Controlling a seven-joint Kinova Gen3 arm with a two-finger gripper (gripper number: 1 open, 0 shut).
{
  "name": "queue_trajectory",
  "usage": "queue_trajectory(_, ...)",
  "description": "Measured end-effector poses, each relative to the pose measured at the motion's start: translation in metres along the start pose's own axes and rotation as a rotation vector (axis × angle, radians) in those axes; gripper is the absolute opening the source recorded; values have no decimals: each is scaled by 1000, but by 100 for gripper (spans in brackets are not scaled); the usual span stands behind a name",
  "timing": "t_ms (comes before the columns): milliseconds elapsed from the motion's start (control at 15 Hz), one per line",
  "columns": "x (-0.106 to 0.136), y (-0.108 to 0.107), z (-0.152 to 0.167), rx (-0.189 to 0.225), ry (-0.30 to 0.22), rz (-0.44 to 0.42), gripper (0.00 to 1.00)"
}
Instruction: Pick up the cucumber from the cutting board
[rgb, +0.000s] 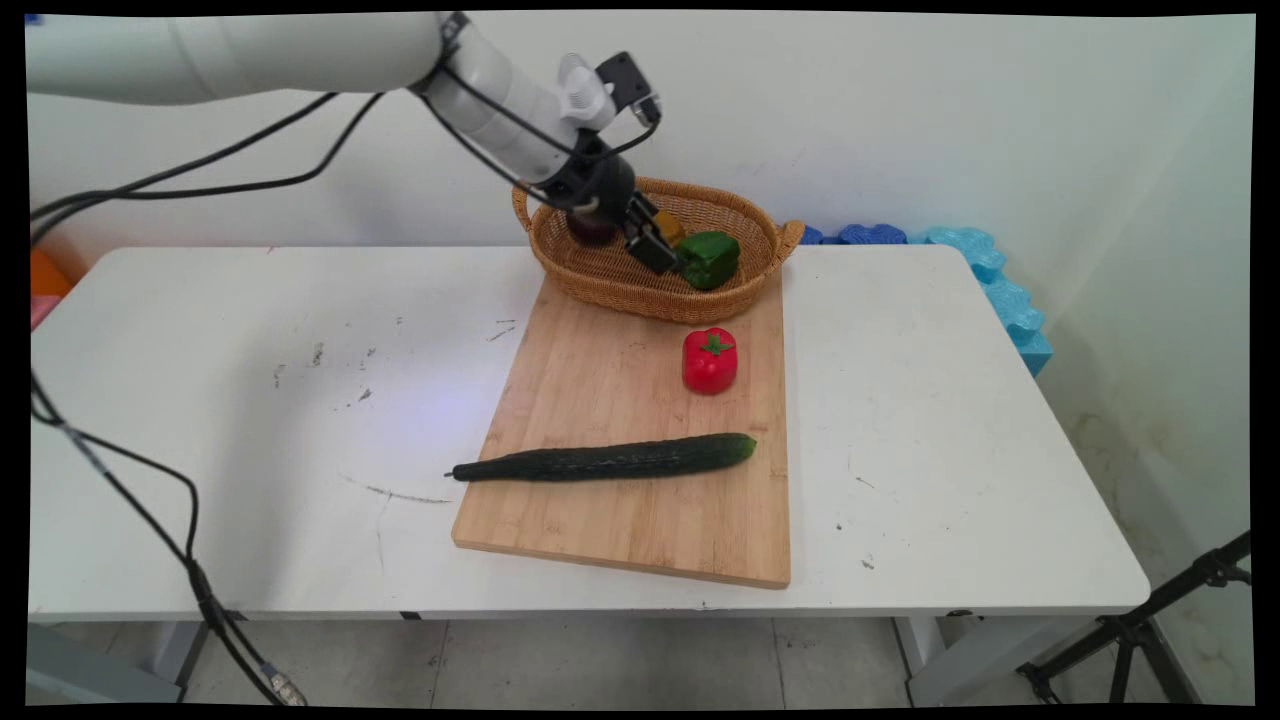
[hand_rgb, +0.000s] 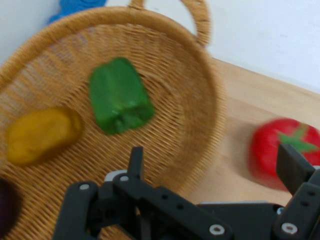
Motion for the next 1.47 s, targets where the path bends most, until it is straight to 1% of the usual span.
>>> queue_trajectory(200,-18,23,-23,-40,-8,-19,100)
queue_trajectory(400,-35,42,-37,-76,-22,-38,100)
queue_trajectory(667,-68,72,-49,-144,-54,-55,100)
queue_trajectory(867,-86,88,-51,-183,-74,-50,100)
queue_trajectory(1133,-110,104,-48,-224,-104,-28,100)
queue_trajectory(1333,-124,112,-41,-244,-127,2,100)
queue_trajectory(1467,-131,114,-35,-249,-142,27,100)
